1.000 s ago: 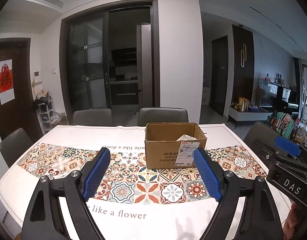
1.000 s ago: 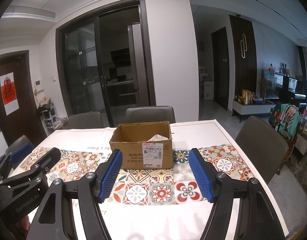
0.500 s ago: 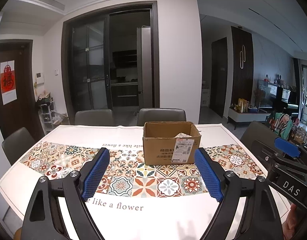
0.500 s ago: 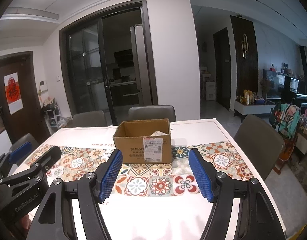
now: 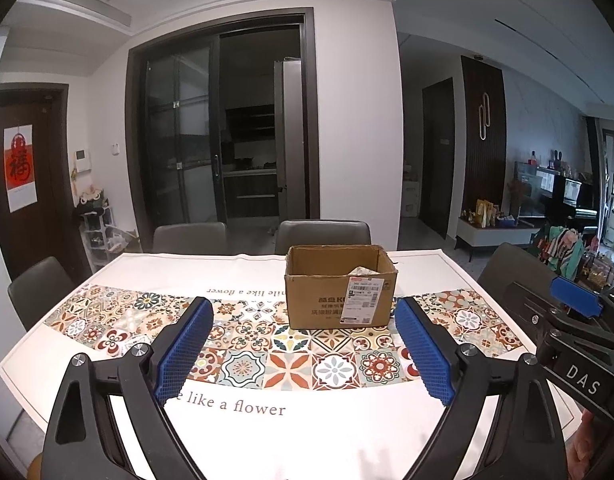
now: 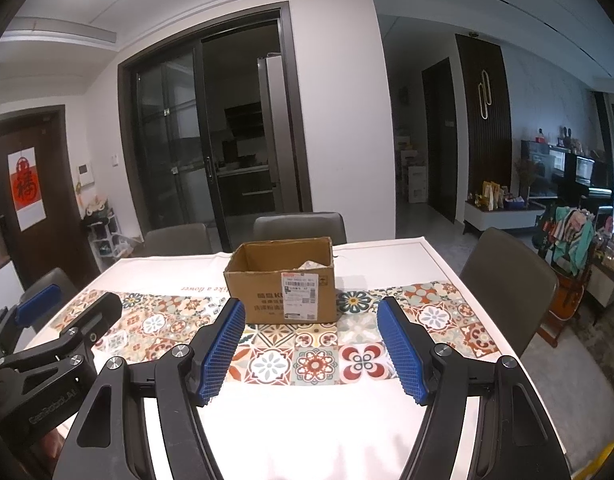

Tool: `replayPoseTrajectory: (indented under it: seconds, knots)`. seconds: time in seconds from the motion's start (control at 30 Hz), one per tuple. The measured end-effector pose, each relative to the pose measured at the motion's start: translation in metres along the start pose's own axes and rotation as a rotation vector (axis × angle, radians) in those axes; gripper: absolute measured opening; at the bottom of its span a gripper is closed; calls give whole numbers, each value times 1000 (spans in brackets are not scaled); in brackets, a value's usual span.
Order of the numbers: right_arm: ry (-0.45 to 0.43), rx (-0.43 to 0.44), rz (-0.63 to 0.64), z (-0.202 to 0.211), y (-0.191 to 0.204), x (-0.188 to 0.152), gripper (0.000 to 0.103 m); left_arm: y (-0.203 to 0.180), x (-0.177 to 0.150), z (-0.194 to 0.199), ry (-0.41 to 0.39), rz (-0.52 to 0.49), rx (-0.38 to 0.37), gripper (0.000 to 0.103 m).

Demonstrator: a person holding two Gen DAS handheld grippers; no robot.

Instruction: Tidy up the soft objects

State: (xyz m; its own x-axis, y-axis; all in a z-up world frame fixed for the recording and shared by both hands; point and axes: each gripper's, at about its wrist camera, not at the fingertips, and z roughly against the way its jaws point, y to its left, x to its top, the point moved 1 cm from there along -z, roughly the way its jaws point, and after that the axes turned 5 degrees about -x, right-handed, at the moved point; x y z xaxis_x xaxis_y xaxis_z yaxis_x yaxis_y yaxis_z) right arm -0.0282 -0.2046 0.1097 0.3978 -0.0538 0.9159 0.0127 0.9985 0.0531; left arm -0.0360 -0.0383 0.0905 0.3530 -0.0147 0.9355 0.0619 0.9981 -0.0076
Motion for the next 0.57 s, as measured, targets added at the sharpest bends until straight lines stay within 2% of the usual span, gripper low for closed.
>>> replayPoseTrajectory:
  seconds: [0.57]
  knots:
    - [1,-2,0,4,2,-1,70,-4,-2,5,4,0,-3,94]
